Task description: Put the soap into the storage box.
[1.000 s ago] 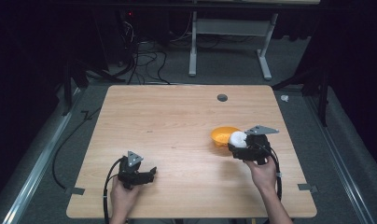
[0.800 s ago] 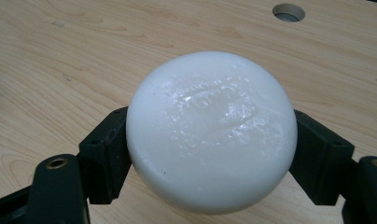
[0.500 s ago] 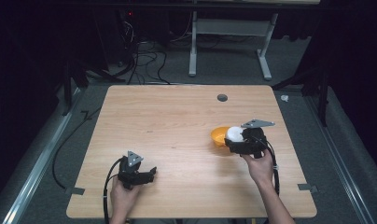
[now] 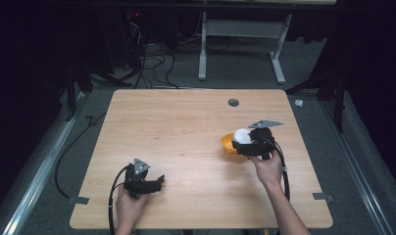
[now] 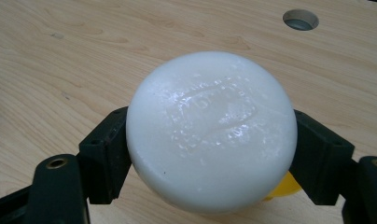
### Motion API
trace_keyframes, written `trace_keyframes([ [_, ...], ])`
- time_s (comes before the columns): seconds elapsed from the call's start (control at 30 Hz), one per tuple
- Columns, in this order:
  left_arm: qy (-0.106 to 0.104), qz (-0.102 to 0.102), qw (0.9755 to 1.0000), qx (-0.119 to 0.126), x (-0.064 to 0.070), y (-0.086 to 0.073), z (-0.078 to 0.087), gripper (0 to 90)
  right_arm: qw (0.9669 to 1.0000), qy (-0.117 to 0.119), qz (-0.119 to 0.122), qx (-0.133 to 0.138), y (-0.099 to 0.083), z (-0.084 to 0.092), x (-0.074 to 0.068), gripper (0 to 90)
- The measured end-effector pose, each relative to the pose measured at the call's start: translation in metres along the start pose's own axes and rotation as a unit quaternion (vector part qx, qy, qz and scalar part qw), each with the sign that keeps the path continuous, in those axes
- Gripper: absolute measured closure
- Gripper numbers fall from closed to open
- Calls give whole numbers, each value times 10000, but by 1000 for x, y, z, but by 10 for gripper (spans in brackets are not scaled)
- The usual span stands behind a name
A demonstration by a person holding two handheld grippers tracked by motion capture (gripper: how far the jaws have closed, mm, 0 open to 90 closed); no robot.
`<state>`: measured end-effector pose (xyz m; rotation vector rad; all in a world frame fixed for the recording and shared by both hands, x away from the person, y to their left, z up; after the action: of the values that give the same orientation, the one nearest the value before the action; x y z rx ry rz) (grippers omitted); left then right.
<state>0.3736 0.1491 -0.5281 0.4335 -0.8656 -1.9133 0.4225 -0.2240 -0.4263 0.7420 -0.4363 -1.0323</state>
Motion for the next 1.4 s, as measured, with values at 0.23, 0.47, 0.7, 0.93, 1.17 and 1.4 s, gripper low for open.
trace_keyframes([
  [0.23,0,1,10000,1,0,0,0,157,9999,-34,-46,-97,0,-11,3,244],
  [0.47,-1,0,10000,0,0,0,0,157,9997,-116,-105,-168,-1,-18,7,244],
  [0.7,-1,-1,10000,0,0,0,0,157,9995,-164,-128,-255,-2,-27,8,244],
  [0.93,-2,-1,10000,0,0,0,0,157,9989,-141,-195,-393,-3,-39,12,243],
  [1.17,-4,-2,10000,0,0,0,0,157,9983,-194,-263,-485,-5,-44,14,243],
  [1.4,-4,-2,10000,1,0,0,0,158,9975,-227,-316,-594,-7,-51,15,243],
])
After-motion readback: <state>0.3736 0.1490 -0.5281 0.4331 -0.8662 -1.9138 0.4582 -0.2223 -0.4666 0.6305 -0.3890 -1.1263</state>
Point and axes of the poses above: each handheld gripper's, and its own axes: z roughly backward along the jaws, y roughly out of its top, x roughly to its right, the point moved 3 cm from there along -z, roughly forward along the jaws, and after that the axes turned 3 degrees about z, right-handed, at the moved point
